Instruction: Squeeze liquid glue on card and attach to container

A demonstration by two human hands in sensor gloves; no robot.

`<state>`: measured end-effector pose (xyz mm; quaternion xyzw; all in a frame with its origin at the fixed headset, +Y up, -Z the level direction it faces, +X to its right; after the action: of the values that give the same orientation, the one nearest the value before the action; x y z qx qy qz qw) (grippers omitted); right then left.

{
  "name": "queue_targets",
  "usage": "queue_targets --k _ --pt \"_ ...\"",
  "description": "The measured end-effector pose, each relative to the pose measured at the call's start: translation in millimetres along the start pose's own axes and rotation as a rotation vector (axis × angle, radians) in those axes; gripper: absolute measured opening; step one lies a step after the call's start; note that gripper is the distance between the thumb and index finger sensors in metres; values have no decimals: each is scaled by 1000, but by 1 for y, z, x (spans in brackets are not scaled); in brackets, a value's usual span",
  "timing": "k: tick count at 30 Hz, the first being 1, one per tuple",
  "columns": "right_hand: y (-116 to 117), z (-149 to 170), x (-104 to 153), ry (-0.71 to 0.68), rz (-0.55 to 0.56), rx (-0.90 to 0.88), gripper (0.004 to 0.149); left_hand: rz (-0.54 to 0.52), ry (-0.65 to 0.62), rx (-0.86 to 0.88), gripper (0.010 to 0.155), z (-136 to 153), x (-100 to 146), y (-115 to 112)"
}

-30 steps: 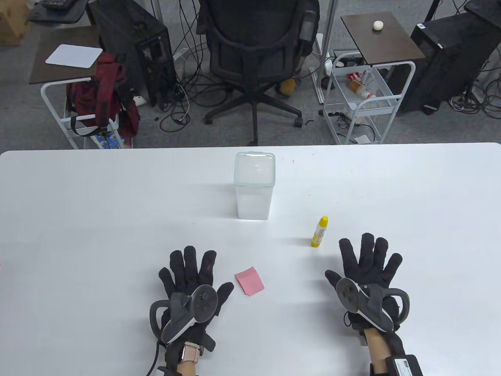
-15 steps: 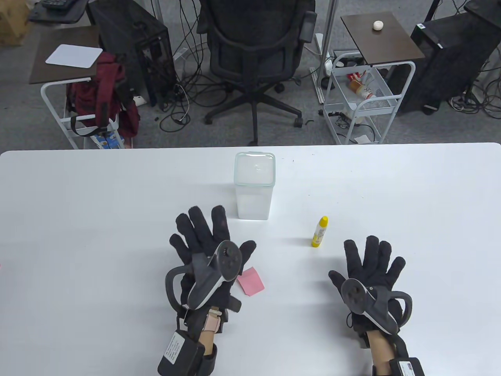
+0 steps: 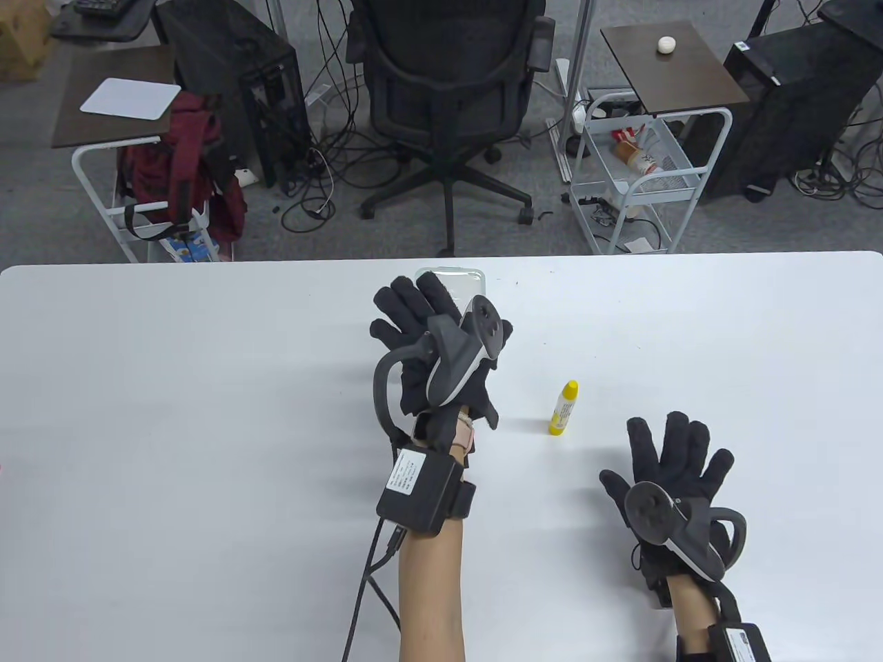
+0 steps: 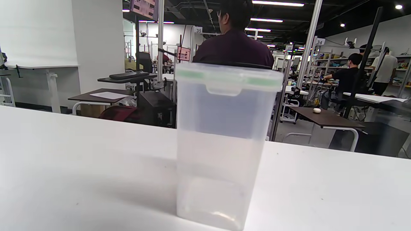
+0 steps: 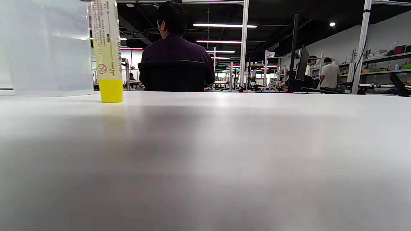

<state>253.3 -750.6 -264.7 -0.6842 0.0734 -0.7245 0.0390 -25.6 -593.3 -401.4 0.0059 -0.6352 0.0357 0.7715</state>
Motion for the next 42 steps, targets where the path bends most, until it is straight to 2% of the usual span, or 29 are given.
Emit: queue_targets --k 6,11,14,16,22,27,31,40,42 --pt "3 11 -8 15 -29 -4 81 53 52 -38 119 -13 -33 -23" --pt "5 12 -11 22 -53 2 81 135 96 -62 117 -15 -50 -43" --pt "5 11 -11 17 -54 8 81 40 91 -96 113 -13 -52 -47" --pt "5 11 -11 15 -56 13 81 31 73 -63 111 -11 -51 -49" --pt "6 9 -11 10 -46 22 80 -47 -49 -9 111 1 -35 -46" --pt "5 4 -9 -7 -37 36 80 -110 -213 -10 110 5 -6 -41" --pt "5 -3 -7 -23 -34 46 80 -113 -313 -20 110 6 19 -41" --pt "4 -18 2 -66 -12 63 79 -88 -341 -1 110 11 38 -54" --pt "3 -20 4 -71 -12 65 79 -43 -327 4 110 13 40 -55"
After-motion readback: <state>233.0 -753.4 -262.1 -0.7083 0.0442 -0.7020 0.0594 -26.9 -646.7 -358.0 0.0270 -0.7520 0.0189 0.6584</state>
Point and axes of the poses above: the tracker on the back of each hand, its own z axis roughly to the little-finger side, its own x axis roughly from the fingertips to the wrist, y = z × x, the point moved 1 cm from there along -x, roughly from the wrist to the fingertips
